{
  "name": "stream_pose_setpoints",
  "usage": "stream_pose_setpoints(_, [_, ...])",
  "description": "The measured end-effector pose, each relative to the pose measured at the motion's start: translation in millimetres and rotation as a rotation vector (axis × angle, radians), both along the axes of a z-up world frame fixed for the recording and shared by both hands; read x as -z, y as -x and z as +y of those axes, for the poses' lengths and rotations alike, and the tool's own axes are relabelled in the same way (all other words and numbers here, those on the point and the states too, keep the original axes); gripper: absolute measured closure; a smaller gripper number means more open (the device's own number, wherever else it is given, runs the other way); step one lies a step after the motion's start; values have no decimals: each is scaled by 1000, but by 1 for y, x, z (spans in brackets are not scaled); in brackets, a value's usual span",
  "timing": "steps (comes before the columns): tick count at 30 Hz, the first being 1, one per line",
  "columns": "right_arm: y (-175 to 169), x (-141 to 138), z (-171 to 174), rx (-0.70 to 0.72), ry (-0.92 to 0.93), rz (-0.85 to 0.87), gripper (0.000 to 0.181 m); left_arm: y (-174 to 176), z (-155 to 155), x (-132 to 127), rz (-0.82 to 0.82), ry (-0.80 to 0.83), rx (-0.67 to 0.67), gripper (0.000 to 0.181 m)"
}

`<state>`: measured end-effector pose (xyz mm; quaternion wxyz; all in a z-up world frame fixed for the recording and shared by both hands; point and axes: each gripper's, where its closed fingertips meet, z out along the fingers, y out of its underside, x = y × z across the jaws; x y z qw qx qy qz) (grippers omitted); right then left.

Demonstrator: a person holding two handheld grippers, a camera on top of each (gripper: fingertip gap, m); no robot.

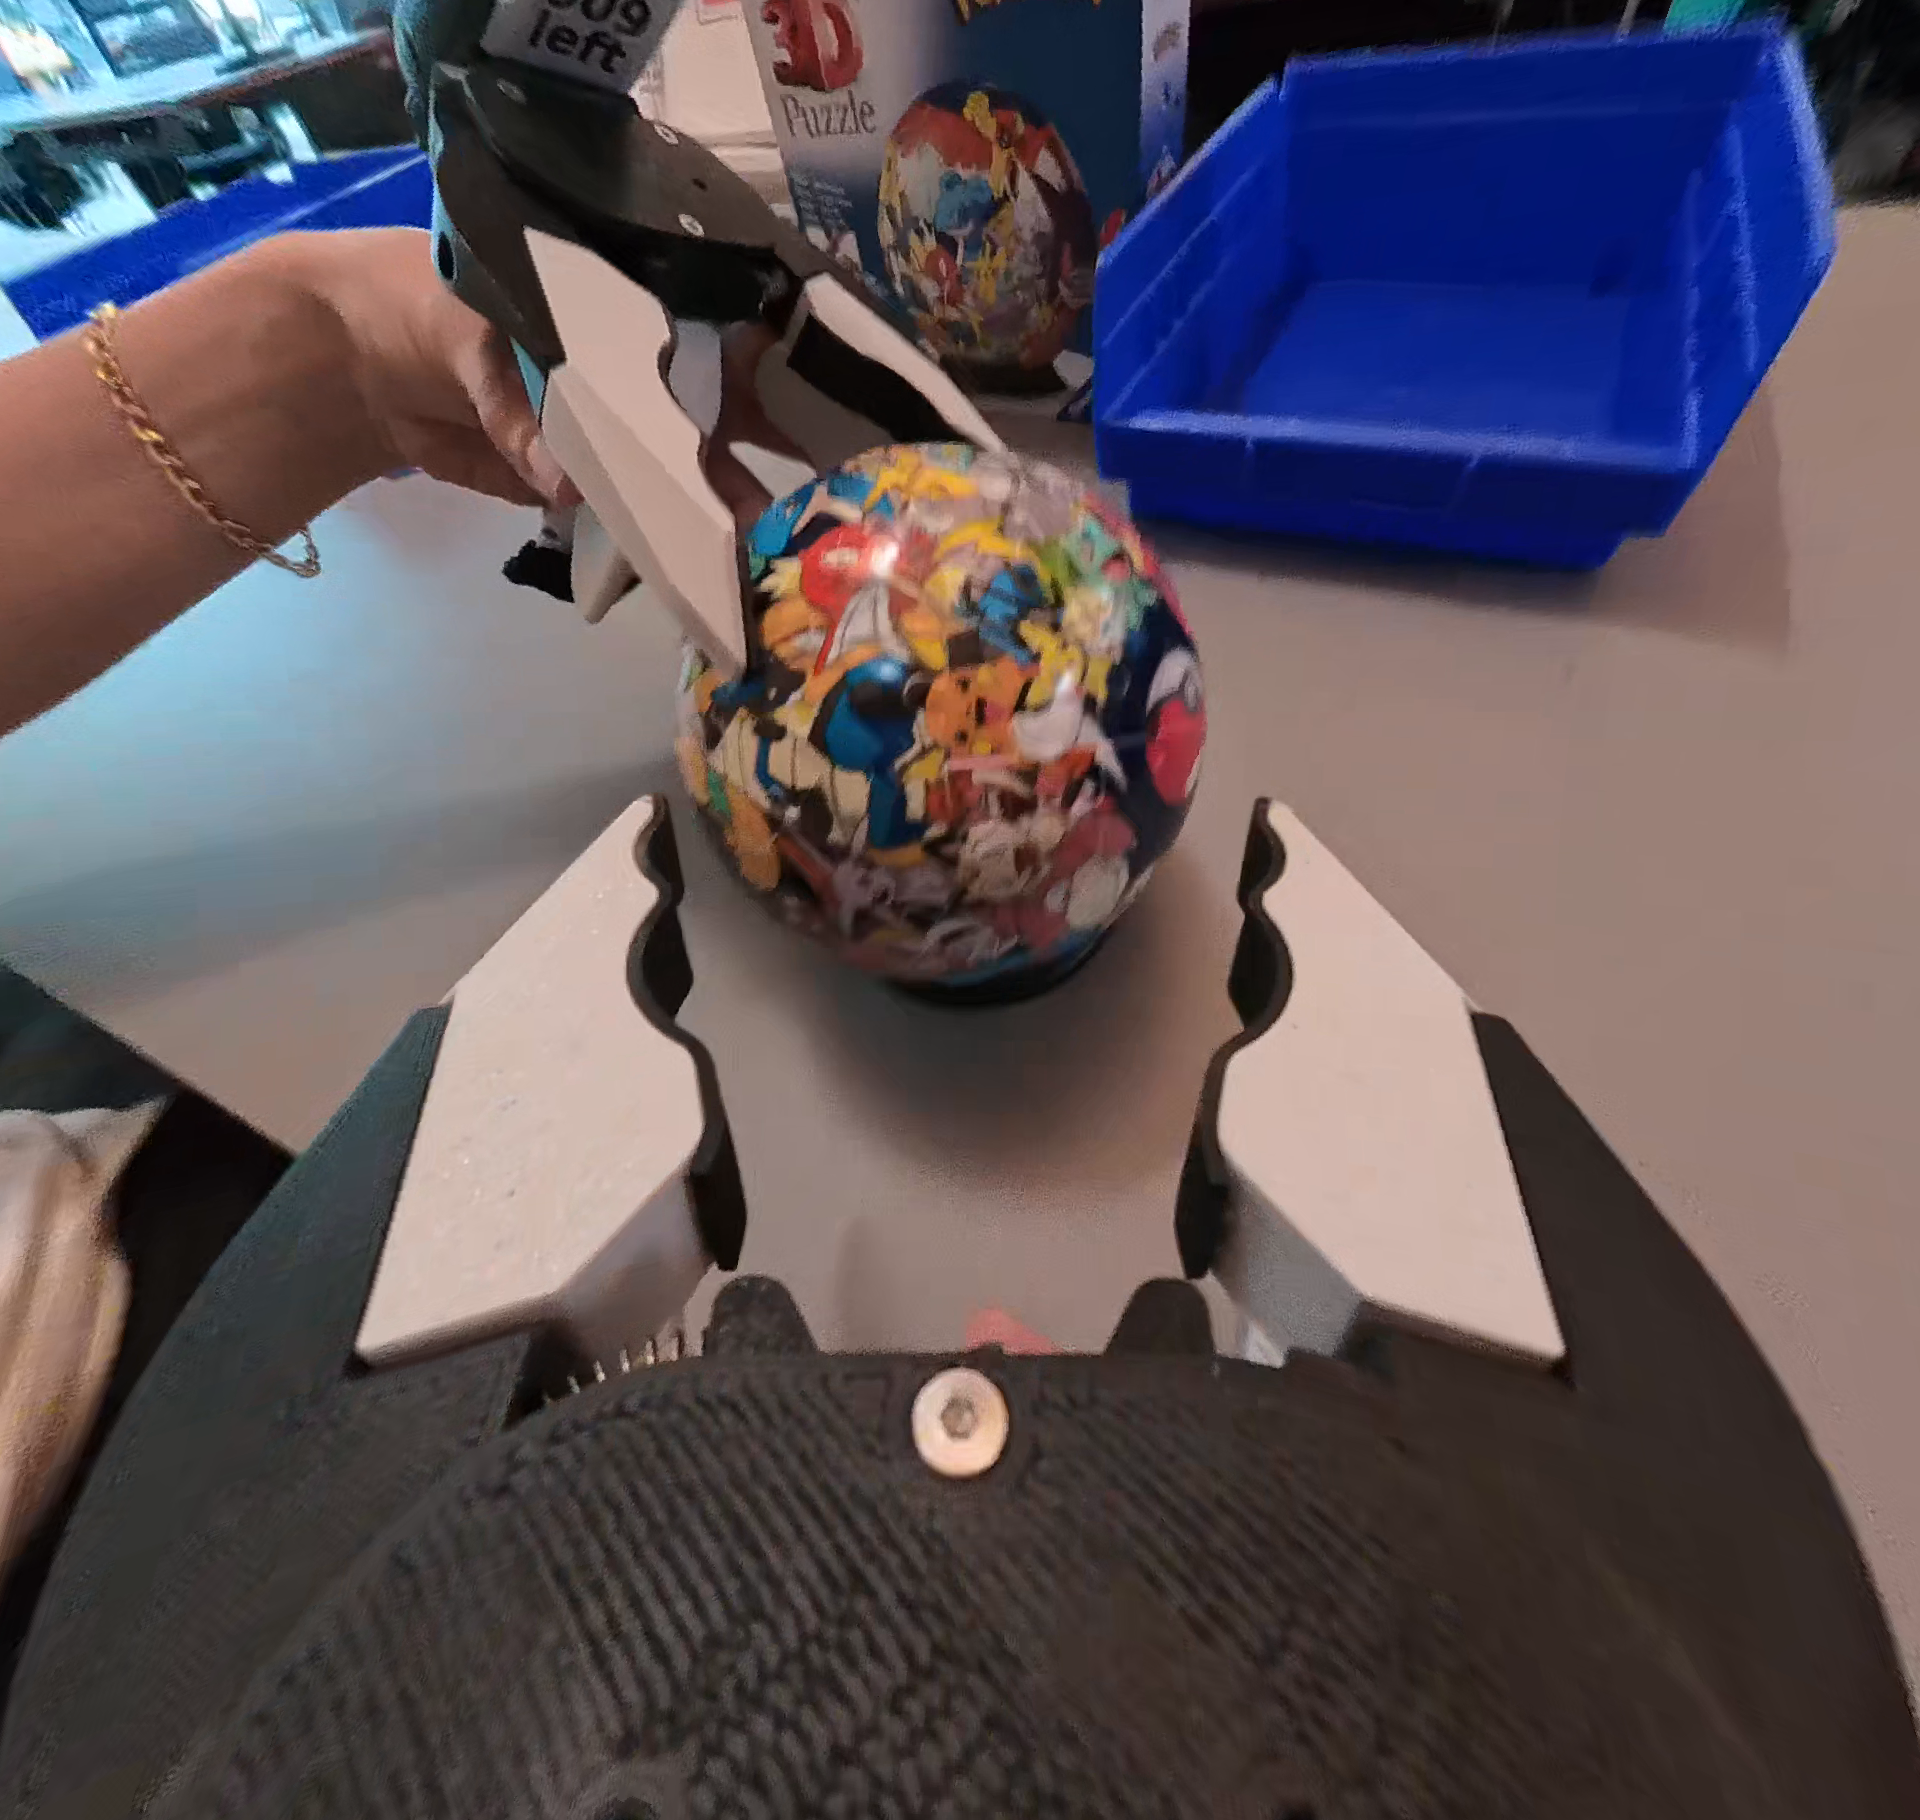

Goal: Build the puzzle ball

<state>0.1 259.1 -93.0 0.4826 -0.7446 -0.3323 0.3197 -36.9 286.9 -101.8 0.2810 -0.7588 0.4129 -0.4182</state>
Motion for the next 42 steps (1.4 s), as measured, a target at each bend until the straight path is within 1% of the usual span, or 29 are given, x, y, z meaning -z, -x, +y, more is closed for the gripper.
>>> stream_pose_setpoints(1, [2,6,-8,-13,62,24,76,0,0,0,-7,1,2,64])
stream_pose_setpoints(3, [9,23,-20,-44,167,35,85,1,1,1,-11,17,1,64])
stream_pose_setpoints(4, [9,31,-16,-10,182,19,85,0,1,1,-9,27,0,64])
stream_pose_setpoints(5, [9,38,-12,22,190,13,80,0,1,1,-4,33,0,64])
stream_pose_setpoints(6, [13,42,-10,26,204,24,80,1,0,1,3,35,2,64])
stream_pose_setpoints(7, [18,45,-11,7,221,39,85,1,0,1,11,34,4,64])
stream_pose_setpoints(11, [26,56,-5,-19,216,12,85,3,0,1,35,-4,23,64])
stream_pose_setpoints(12, [26,56,-4,-23,196,-10,85,4,-1,1,31,-24,35,64])
stream_pose_setpoints(14, [22,52,0,-21,95,-85,85,5,-3,-2,0,-41,54,64])
stream_pose_setpoints(17, [15,35,3,-26,-33,-158,85,5,-1,-9,-98,-42,57,63])
stream_pose_setpoints(21, [8,19,9,-60,-193,-298,86,7,0,-4,-198,-87,92,63])
stream_pose_setpoints(23, [7,20,11,-78,-244,-375,86,8,1,4,-220,-96,97,63])
stream_pose_setpoints(26, [7,29,12,-104,-244,-456,86,10,1,10,-257,-59,88,63])
stream_pose_setpoints(31, [12,21,12,-121,-266,-476,90,16,2,12,-299,8,71,62])
stream_pose_setpoints(35, [15,18,9,-143,-262,-472,90,16,-5,18,-304,13,122,63])
stream_pose_setpoints(38, [16,12,7,-163,-229,-366,81,16,-8,19,-291,-32,145,63])
stream_pose_setpoints(40, [16,2,9,-166,-219,-269,81,16,-7,20,-276,-41,145,63])
stream_pose_setpoints(42, [18,-5,8,-197,-235,-230,80,17,-8,20,-255,-54,156,63])
